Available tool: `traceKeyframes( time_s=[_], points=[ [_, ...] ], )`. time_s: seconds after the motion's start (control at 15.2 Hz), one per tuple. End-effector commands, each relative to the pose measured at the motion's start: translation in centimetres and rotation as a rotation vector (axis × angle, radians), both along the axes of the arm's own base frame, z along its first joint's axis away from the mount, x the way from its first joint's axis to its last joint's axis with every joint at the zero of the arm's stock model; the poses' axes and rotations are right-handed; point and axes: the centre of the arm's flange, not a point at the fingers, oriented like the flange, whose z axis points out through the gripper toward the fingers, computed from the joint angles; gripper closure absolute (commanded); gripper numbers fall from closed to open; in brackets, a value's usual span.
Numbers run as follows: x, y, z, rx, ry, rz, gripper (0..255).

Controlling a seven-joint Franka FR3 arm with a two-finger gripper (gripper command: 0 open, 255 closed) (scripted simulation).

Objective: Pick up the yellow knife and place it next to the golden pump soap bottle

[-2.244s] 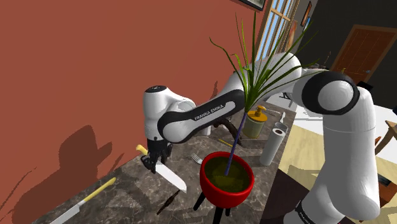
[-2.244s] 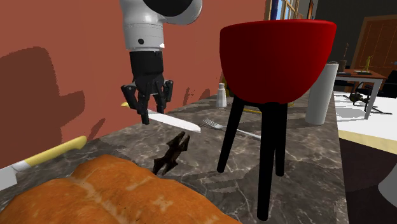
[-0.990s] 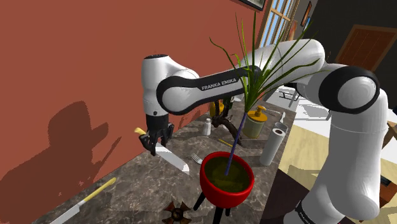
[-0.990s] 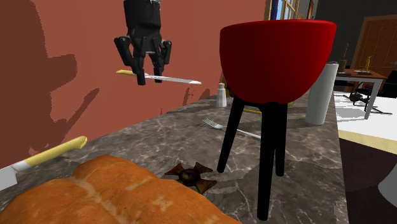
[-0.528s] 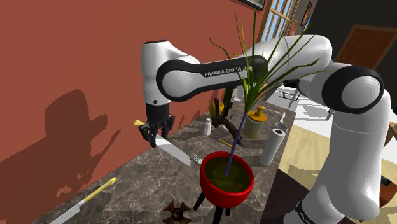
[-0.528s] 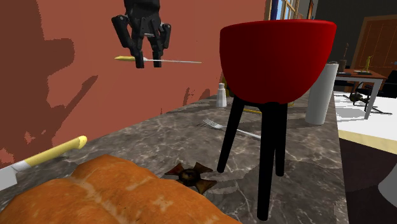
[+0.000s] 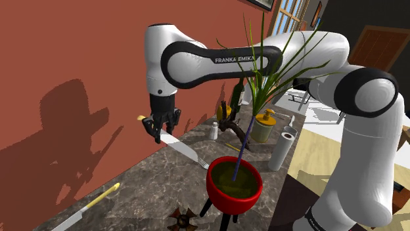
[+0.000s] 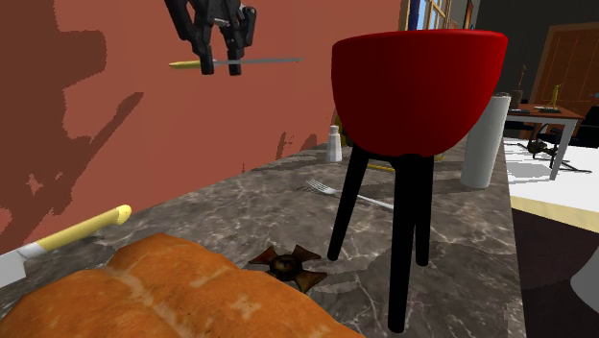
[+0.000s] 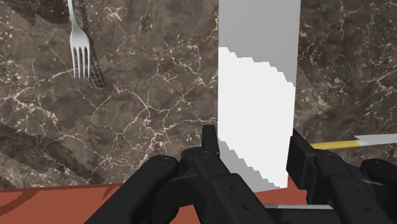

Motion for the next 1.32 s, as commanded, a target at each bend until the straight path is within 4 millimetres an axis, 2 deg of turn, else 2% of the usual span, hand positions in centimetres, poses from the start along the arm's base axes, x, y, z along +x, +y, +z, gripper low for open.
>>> traceKeyframes(
  time_s=[0.0,0.2,1.25],
  points=[
    [0.0,0.0,1.1,0.0,0.0,0.0,255],
    [0.0,0.0,2.4,0.0,0.0,0.0,255],
    [-2.1,-21.1,2.4,0.0,0.0,0.0,255]
  ],
)
